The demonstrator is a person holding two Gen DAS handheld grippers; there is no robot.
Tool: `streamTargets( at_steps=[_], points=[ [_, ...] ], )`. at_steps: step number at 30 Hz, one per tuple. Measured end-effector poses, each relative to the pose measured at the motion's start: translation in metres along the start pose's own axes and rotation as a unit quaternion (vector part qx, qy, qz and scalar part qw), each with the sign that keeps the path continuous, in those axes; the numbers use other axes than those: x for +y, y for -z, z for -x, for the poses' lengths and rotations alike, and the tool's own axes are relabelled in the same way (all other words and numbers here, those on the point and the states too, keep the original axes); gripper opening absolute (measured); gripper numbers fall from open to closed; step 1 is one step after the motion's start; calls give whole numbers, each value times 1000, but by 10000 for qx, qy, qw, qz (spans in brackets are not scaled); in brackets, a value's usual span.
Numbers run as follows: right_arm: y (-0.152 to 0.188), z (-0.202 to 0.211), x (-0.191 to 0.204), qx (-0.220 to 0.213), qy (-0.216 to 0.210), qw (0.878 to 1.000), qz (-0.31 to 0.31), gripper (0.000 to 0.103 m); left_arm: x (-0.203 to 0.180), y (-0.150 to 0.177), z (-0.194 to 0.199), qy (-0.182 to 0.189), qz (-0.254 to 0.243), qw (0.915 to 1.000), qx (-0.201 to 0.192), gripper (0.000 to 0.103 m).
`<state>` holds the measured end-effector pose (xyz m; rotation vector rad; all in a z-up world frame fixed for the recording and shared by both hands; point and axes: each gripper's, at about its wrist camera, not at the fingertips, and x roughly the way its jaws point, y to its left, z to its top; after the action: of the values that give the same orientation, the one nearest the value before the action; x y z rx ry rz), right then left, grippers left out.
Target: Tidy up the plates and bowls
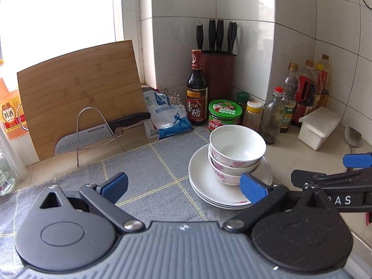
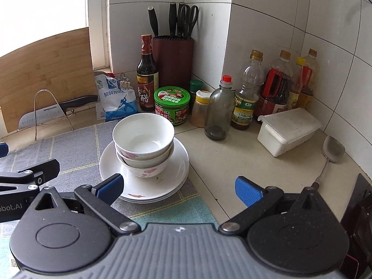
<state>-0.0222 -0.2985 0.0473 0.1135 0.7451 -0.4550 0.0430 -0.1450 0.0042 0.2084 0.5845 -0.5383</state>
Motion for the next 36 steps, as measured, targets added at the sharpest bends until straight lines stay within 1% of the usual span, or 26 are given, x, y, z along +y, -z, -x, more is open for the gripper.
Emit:
streamTargets(
  at_steps=[11, 36],
  points=[
    [-1, 5, 5, -63, 16, 10000, 65, 103, 7, 1, 5, -4, 119, 9999, 18, 102],
    [-2, 10, 1, -97, 165, 9998, 63, 103, 1, -2, 4, 63, 183, 9998, 34, 102]
  ],
)
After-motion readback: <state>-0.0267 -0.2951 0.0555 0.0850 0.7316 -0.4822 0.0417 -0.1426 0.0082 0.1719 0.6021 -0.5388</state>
